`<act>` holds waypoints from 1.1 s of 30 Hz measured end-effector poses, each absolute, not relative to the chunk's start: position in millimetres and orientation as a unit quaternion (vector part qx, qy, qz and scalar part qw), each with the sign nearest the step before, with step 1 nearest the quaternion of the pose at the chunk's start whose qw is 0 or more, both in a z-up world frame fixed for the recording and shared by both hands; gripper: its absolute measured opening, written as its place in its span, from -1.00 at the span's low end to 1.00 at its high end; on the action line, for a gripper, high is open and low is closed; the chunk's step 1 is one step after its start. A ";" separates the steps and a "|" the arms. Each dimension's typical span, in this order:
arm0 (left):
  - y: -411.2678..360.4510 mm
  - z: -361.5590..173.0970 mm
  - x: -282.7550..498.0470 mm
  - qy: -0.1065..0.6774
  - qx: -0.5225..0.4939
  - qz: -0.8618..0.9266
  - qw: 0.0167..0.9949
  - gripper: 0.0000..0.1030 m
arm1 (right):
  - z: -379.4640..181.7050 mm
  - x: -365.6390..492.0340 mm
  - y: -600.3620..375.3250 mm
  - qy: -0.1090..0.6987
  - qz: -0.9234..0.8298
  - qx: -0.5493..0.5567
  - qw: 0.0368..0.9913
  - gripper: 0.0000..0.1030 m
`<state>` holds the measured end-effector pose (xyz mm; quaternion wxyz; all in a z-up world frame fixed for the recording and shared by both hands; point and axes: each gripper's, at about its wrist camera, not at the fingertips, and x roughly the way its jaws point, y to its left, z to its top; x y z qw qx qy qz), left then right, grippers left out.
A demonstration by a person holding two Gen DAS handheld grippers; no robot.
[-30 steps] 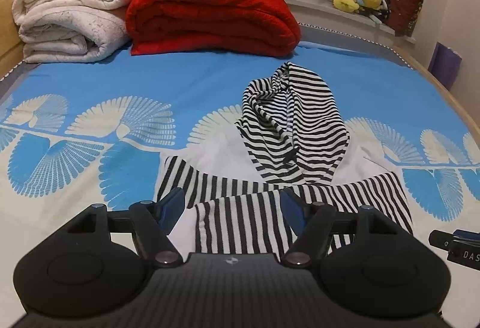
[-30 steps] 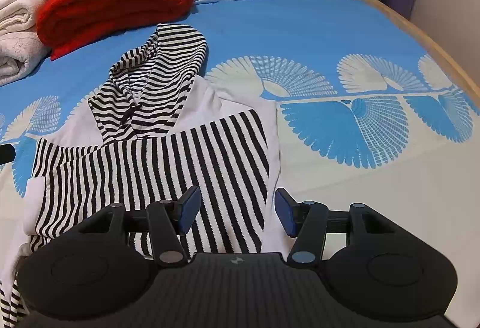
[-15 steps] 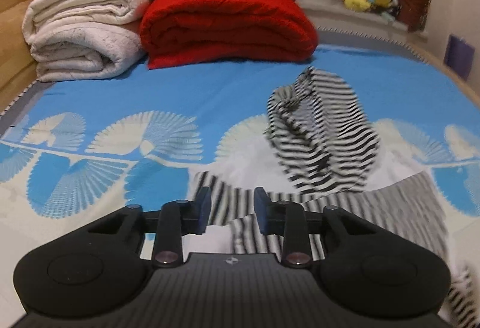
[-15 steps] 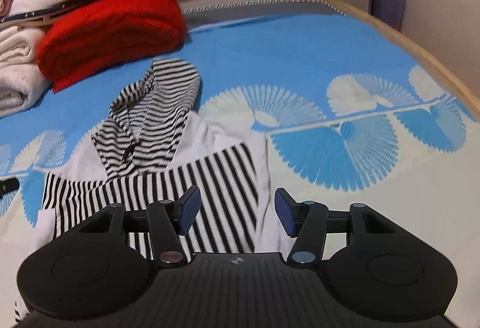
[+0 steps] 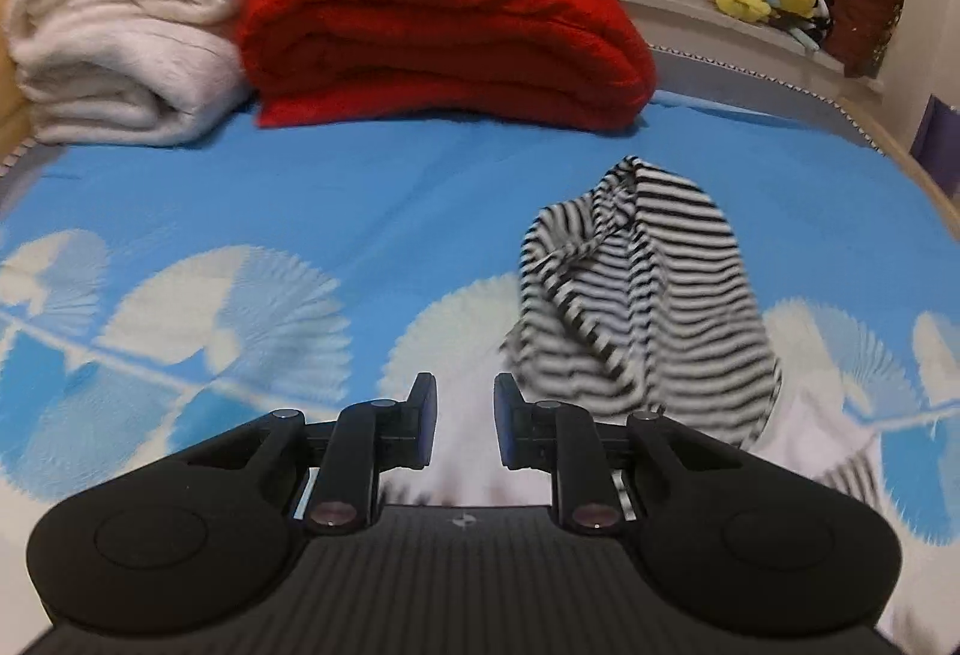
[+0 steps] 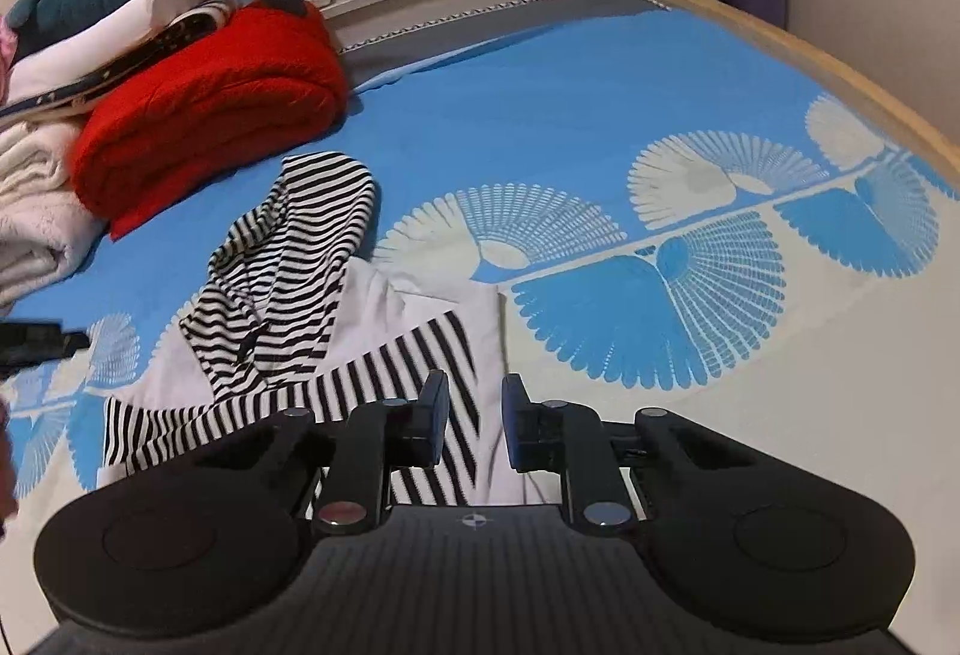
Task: Fold small clothes
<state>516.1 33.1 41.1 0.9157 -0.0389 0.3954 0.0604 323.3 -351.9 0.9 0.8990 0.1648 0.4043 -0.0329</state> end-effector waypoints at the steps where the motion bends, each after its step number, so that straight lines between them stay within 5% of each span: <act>1: 34.8 37.6 531.4 0.403 -0.051 0.057 0.912 -0.56 | -0.6 323.7 -354.7 0.405 -0.035 0.165 0.899 -0.62; 15: 49.8 -28.1 711.2 0.435 -0.105 0.046 0.893 -0.48 | -43.0 330.6 -391.2 0.456 -0.089 0.139 0.875 -0.49; 16: 47.0 -31.3 720.6 0.433 -0.106 0.045 0.894 -0.44 | -46.3 332.3 -393.6 0.459 -0.096 0.142 0.871 -0.49; 20: 29.5 -44.2 757.1 0.435 -0.090 0.047 0.895 0.24 | -53.6 338.8 -391.5 0.467 -0.098 0.140 0.868 -0.49; 25: 8.0 -61.6 791.5 0.444 -0.058 0.028 0.894 0.26 | -55.0 343.9 -386.3 0.466 -0.099 0.134 0.869 -0.49; 27: 3.0 -68.6 799.6 0.450 -0.049 0.027 0.892 0.22 | -56.4 345.4 -383.2 0.468 -0.099 0.131 0.868 -0.49; 28: 1.0 -71.2 801.6 0.451 -0.045 0.025 0.891 -0.03 | -57.5 346.2 -382.0 0.470 -0.099 0.132 0.867 -0.49; 29: -1.1 -73.5 803.0 0.456 -0.043 0.019 0.889 -0.63 | -58.0 347.1 -380.7 0.471 -0.098 0.132 0.866 -0.49; 30: -4.1 -74.7 803.9 0.466 -0.037 0.010 0.884 -0.87 | -57.9 347.8 -379.4 0.471 -0.098 0.132 0.866 -0.49; 33: -14.7 -55.6 786.9 0.445 -0.008 -0.008 0.895 -0.90 | -54.3 350.0 -375.8 0.468 -0.094 0.134 0.869 -0.49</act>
